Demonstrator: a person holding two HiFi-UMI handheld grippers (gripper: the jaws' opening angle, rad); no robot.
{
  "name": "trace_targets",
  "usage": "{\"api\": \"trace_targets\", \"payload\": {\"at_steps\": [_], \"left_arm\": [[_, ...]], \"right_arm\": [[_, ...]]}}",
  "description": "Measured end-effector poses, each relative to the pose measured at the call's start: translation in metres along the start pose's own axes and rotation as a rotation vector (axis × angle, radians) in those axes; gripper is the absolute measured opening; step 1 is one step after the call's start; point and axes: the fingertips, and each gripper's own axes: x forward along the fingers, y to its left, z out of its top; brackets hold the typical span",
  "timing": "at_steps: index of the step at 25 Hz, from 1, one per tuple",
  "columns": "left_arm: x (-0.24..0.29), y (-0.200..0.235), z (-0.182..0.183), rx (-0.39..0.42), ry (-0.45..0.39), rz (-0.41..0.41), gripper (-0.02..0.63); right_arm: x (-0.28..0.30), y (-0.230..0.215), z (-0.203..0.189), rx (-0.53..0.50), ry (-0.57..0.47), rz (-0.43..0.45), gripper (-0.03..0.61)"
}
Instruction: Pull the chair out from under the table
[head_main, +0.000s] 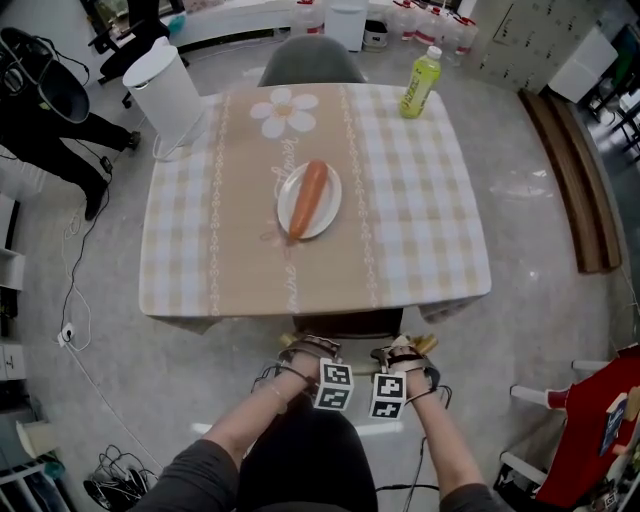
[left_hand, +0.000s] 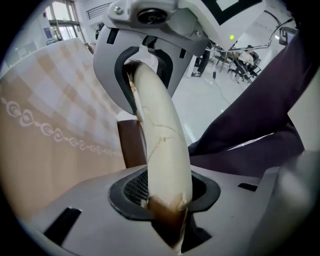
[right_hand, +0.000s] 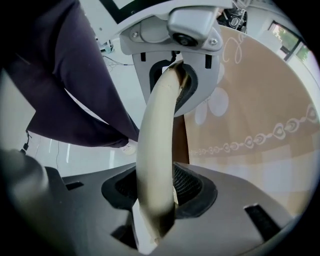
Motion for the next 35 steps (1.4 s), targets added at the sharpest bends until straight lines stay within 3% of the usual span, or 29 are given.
{"api": "trace_targets", "payload": {"at_steps": [6,12,28,35], "left_arm": [[0.003,-0.005,0.000,0.091,0.012,0.016,0.081],[0.003,-0.006,0.000,0.091,0.016,0.009,0.078],[0.003,-0.005,-0.002,0.093,0.027,0.018,0.077],[0.003,-0.015,0.003,0.040,0.028,0.026,0.075]], "right_arm": [[0.004,0.006,-0.004,-0.092,0.058,0.016,0.118],[0.006,0.007,-0.006,-0.105,0.102,0.040,0.112],[0.006,0.008,-0.004,-0.127,0.091,0.039,0.106],[0.005,0.016,-0.006,-0.179,0.092,0.034,0.106]]}}
